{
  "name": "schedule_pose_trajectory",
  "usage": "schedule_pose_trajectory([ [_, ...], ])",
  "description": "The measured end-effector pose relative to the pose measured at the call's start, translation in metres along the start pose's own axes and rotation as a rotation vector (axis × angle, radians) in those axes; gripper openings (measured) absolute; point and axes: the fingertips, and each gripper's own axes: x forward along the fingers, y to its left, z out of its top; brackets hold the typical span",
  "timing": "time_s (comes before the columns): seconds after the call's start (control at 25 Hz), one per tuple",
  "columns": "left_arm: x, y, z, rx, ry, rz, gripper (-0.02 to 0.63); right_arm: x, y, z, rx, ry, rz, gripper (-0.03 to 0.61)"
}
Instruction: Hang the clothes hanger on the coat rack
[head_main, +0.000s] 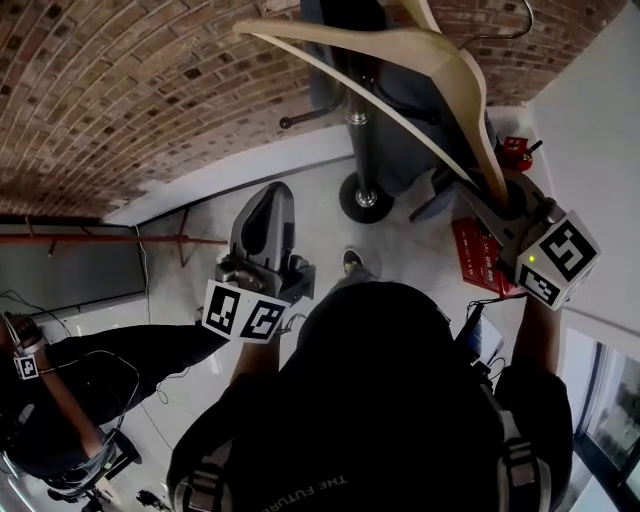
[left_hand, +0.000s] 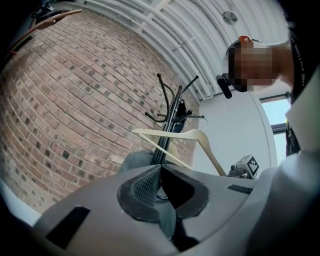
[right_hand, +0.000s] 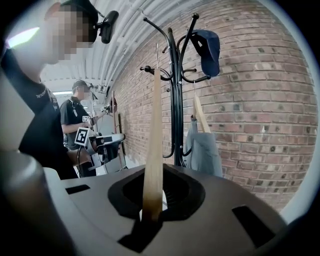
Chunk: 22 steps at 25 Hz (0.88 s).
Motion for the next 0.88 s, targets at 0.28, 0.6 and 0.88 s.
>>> schedule_pose_trajectory([
  [0.28,0.019,0.024,0.002,-0.028,-0.002,-0.004,0.02,0.016,-0.027,0.024,0.001,0.049,-0.025,0.044],
  [0.6,0.027,0.039,0.007,-0.039,-0.005,0.007,0.02,0.03,-0.034,0.038,-0.048,0.112,0.003,0.044],
  [0.88,0.027,0.044,0.005,-0.048,0.0,0.008,0.02,0.039,-0.045,0.04,-0.085,0.185,-0.028,0.044],
])
